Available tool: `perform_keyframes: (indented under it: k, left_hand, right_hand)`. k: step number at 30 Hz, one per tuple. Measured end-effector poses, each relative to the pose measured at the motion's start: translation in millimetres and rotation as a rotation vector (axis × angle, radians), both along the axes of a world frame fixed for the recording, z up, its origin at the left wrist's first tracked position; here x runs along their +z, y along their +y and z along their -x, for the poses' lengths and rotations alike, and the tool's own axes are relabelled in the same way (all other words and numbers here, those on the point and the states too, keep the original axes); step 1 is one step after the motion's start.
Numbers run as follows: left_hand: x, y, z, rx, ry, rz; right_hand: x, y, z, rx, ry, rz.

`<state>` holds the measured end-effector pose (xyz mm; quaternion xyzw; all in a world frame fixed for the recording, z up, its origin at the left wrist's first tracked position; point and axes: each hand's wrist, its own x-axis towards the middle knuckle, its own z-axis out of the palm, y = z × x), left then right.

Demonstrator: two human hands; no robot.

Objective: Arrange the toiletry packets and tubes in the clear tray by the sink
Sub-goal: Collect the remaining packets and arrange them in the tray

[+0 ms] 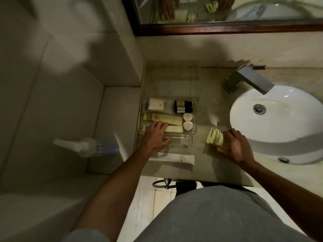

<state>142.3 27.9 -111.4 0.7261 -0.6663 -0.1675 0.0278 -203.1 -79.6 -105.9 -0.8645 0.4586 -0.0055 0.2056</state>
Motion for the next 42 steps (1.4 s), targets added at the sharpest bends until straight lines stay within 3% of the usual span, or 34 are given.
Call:
perform_keyframes:
  k: [6,10,15,19,25,27,30,35,39,42]
  left_hand:
    - [-3.6,2.2,-0.7,-0.048,-0.036,0.054]
    - [-5.4,-11.7,1.0,0.007,0.076,0.170]
    - [-0.4,-36.6,-2.1,0.033,0.160,0.040]
    - [3.3,-47.1,-8.5,-0.067,0.145,-0.068]
    - [10.2,-43.9,-8.4,-0.261,-0.023,0.012]
    - [14.8,-30.3,-8.9,-0.162,0.003,0.152]
    - [15.2,16.4,-3.6,0.178,0.083,0.281]
    - [12.7,76.8,8.5,0.324,0.074,0.193]
    - [9.9,78.7,-1.5,0.518,0.086,0.183]
    - [9.5,54.5,-12.3,0.535,0.035,0.208]
  right_hand:
    - [6.6,8.8,3.3,-0.015,-0.031,-0.002]
    - [11.7,12.9,-7.6,-0.038,-0.061,-0.025]
    - [13.0,16.0,-19.2,-0.004,-0.089,-0.038]
    - [14.5,14.8,-24.7,0.012,-0.096,-0.019]
    - [30.2,11.8,-54.6,-0.057,-0.187,0.009]
    - [35.7,8.3,-87.4,-0.022,-0.232,0.016]
    - [34.4,3.3,-161.7,0.112,-0.187,-0.003]
    - [21.3,13.8,-274.7,0.352,0.039,-0.024]
    - [23.5,10.0,-293.2,0.325,0.011,-0.058]
    - [35.7,8.4,-260.4,0.267,-0.106,-0.028]
